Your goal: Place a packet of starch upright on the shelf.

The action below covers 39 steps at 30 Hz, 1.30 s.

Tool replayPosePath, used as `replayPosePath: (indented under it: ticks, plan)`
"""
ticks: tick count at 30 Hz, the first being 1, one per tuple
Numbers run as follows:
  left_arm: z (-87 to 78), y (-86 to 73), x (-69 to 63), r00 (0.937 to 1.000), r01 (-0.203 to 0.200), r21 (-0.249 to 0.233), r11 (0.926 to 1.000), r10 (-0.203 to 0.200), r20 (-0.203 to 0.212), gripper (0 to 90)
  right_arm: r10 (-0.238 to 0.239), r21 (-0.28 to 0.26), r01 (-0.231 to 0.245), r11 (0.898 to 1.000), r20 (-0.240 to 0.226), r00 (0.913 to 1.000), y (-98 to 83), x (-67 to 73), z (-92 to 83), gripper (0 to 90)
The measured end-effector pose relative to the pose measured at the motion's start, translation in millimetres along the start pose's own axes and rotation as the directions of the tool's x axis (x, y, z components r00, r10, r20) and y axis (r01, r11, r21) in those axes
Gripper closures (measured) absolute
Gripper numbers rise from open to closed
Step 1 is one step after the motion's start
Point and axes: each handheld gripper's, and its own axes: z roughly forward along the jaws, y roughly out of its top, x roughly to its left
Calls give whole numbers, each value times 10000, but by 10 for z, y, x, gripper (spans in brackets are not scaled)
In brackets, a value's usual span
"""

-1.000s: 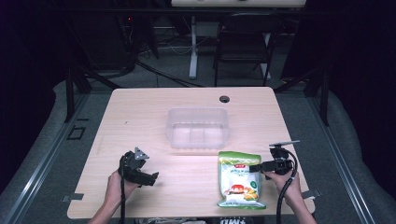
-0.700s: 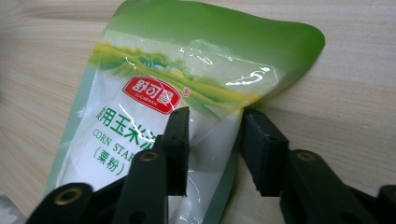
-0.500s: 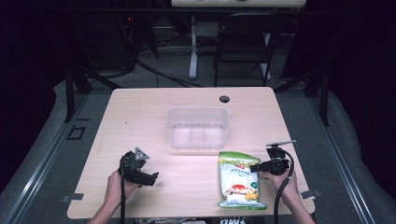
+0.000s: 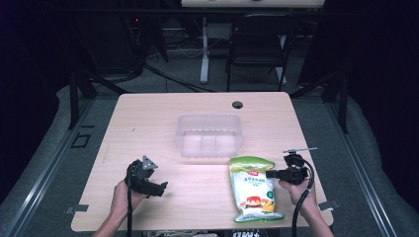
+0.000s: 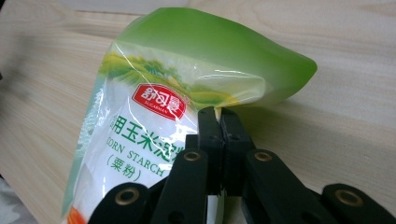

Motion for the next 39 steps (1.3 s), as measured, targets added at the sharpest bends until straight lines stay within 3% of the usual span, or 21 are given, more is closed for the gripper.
replayPosePath:
  ticks: [16, 25, 34, 39]
  plan:
    - [-1, 0, 8, 10000, 19, -50, 10000, -19, -9, 80, -617, -1220, 550, 9910, -523, 9967, 42, 190, -284, 898]
    - [-3, 3, 5, 10000, 19, -117, 9999, -19, -22, 80, -1452, -1803, 1343, 9744, -485, 9882, 59, 405, -396, 899]
    - [4, 5, 14, 10000, 11, -111, 9999, -11, -9, 80, -1776, -2246, 1640, 9605, -414, 9832, 77, 507, -510, 900]
    - [10, 7, 12, 10000, 10, -68, 10000, -10, -19, 80, -2045, -2744, 1874, 9432, -351, 9782, 76, 621, -607, 900]
